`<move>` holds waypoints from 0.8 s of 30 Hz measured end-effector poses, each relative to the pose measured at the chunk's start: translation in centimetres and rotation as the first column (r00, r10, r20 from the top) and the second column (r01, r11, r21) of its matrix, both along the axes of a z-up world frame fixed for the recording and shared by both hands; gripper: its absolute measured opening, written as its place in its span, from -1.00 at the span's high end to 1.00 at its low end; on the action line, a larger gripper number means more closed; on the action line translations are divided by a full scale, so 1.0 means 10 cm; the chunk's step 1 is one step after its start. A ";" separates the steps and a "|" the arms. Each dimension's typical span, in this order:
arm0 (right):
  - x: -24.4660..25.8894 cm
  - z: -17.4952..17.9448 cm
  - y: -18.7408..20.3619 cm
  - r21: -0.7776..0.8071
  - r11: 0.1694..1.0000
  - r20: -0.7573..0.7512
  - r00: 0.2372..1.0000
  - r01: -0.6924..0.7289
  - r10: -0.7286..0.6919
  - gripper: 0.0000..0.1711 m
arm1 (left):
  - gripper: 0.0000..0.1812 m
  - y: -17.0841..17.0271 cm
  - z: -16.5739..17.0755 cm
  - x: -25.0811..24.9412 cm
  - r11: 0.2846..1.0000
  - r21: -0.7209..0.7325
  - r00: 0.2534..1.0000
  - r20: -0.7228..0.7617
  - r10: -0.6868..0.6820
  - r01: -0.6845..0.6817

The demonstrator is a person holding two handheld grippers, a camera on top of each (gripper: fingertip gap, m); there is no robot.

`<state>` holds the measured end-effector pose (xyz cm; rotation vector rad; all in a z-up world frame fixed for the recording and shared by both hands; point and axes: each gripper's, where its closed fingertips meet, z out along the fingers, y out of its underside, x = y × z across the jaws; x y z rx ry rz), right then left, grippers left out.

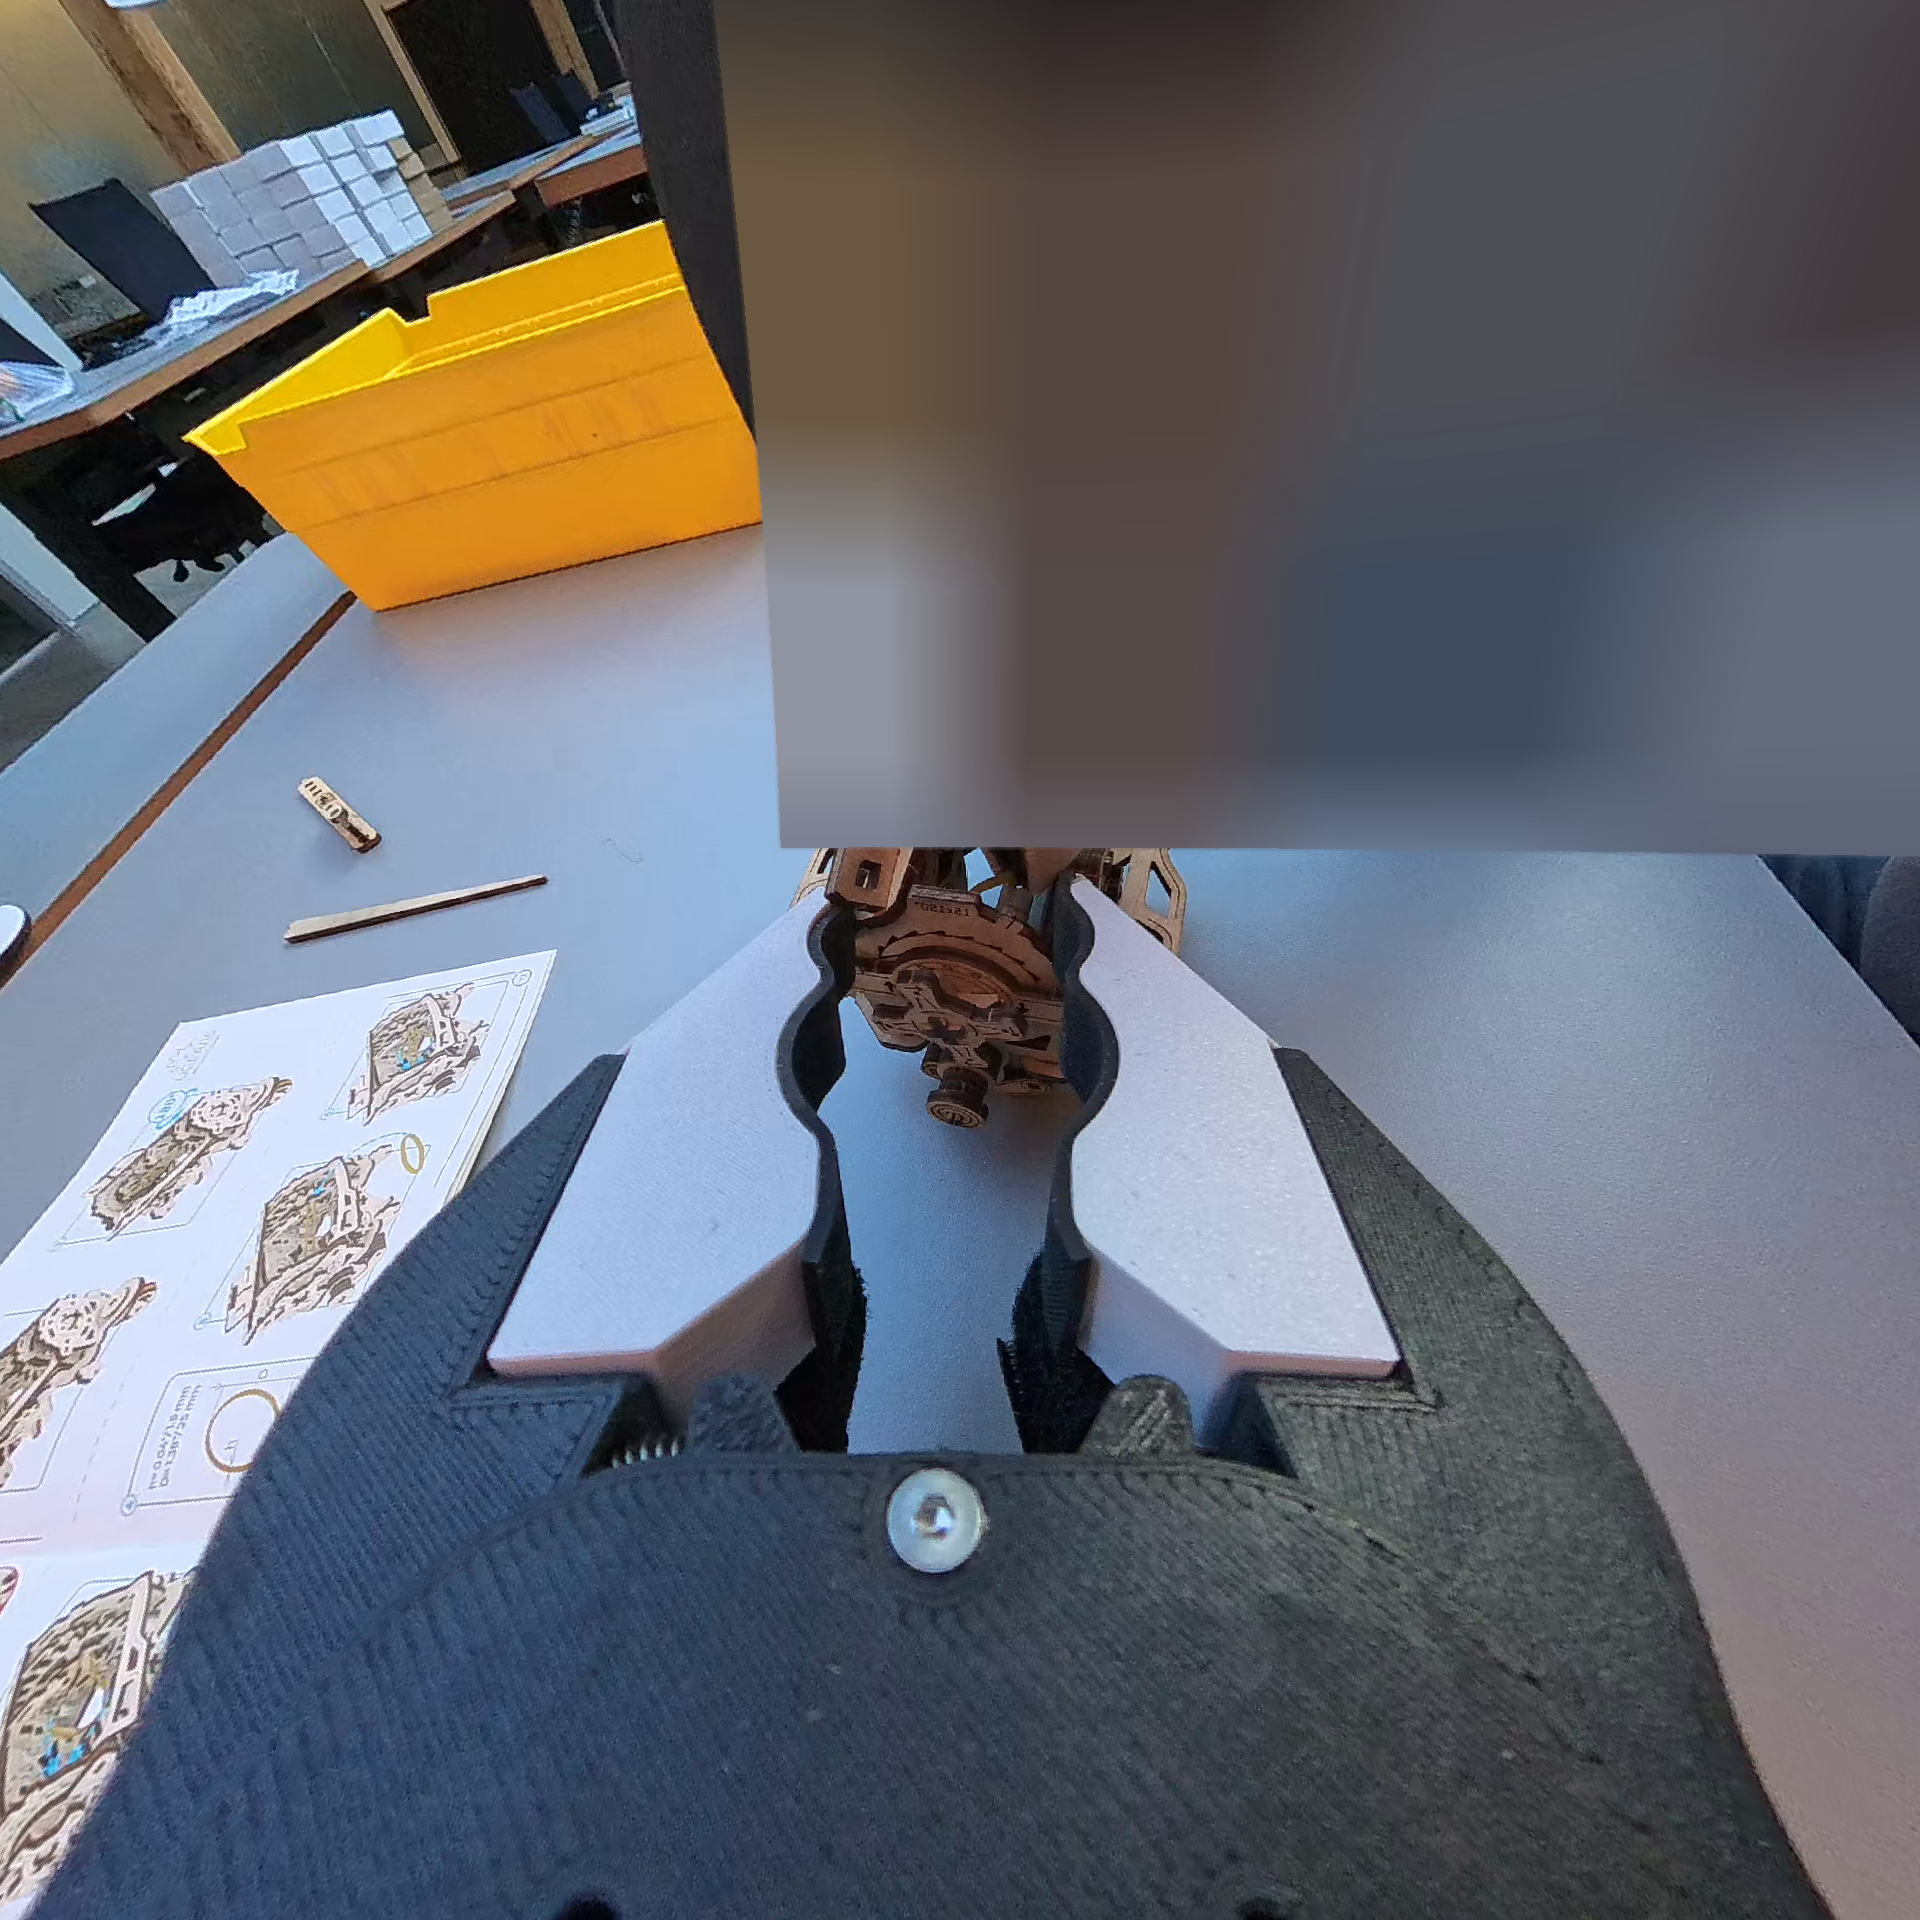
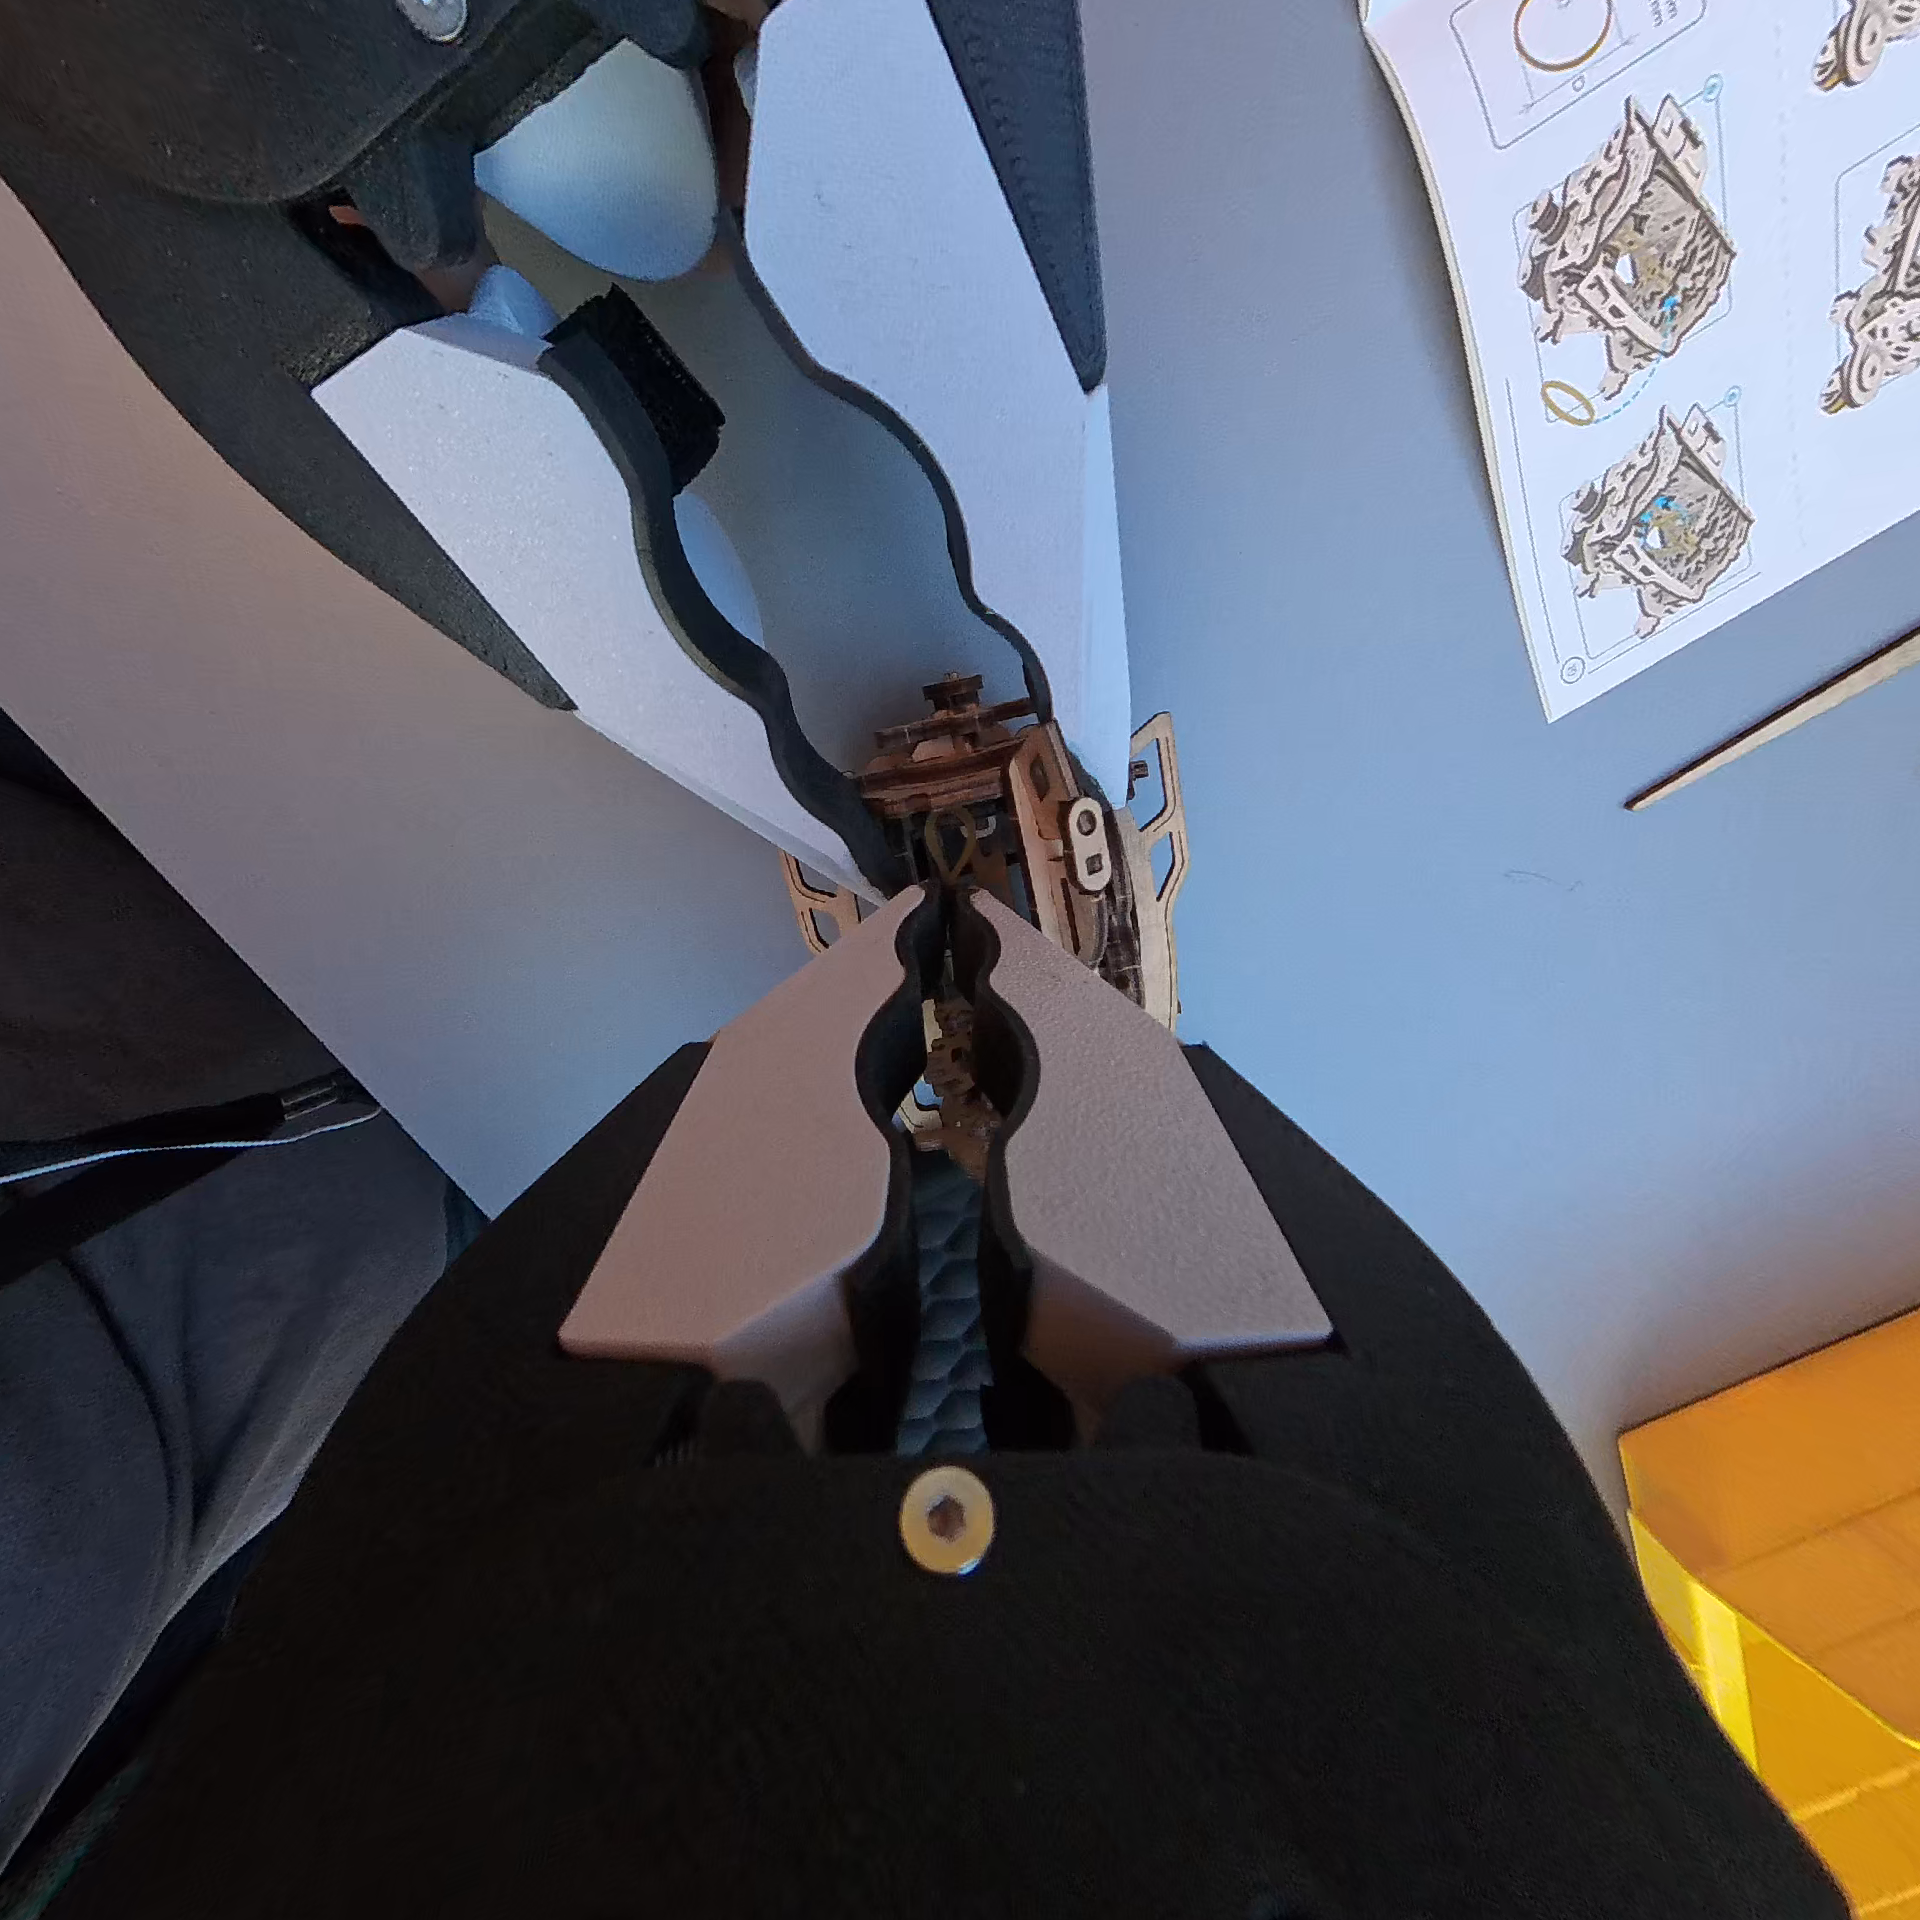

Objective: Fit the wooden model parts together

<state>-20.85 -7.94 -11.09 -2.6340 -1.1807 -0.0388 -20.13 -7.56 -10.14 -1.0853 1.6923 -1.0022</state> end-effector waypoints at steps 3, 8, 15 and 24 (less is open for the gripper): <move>0.00 0.00 0.01 -0.001 1.000 -0.016 1.000 0.002 -0.002 1.00 | 0.61 0.01 0.00 0.00 1.000 -0.007 1.000 -0.002 0.000 0.000; 0.01 0.01 0.02 -0.004 1.000 -0.011 1.000 -0.012 0.012 1.00 | 0.61 0.02 0.00 0.02 1.000 -0.024 1.000 -0.007 0.002 -0.002; 0.03 0.01 0.04 -0.002 0.999 0.006 0.999 -0.049 0.049 1.00 | 0.61 0.04 0.00 0.03 0.999 -0.042 1.000 -0.014 0.002 -0.003; 0.03 0.02 0.06 0.075 0.986 0.118 0.983 -0.149 0.139 1.00 | 0.61 0.04 0.00 0.03 0.999 -0.038 1.000 -0.013 0.004 -0.005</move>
